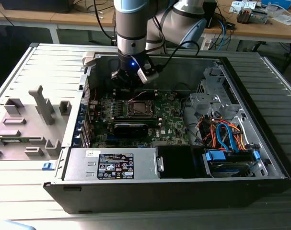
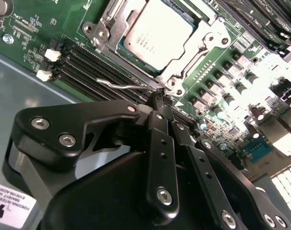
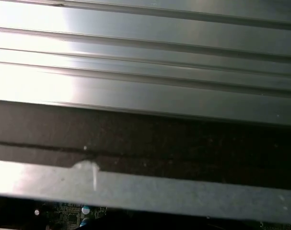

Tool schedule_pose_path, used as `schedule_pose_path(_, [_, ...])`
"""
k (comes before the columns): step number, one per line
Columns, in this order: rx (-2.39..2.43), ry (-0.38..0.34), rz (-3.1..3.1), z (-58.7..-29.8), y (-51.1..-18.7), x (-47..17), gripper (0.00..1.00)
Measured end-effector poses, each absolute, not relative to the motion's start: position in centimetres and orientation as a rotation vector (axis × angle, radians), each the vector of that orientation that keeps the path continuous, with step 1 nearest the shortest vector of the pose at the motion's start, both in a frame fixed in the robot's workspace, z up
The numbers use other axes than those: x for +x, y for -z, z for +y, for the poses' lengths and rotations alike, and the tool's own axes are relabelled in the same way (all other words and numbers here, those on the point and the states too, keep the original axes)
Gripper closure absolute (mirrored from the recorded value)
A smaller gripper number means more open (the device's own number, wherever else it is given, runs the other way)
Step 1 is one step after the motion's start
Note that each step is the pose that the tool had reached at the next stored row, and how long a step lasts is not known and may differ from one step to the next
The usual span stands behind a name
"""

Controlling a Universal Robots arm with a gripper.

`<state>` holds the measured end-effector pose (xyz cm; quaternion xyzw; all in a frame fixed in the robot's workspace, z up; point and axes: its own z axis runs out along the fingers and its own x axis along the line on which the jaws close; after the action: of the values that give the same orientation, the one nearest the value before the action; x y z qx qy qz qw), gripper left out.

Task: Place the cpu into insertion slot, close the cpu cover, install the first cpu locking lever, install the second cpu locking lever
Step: 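Install the first cpu locking lever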

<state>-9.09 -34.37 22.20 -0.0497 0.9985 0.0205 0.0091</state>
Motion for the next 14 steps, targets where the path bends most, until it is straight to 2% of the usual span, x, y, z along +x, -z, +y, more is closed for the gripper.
schedule_pose_path(14, [-0.155,-0.063,3.119,-34.3,-21.2,-7.6,0.89])
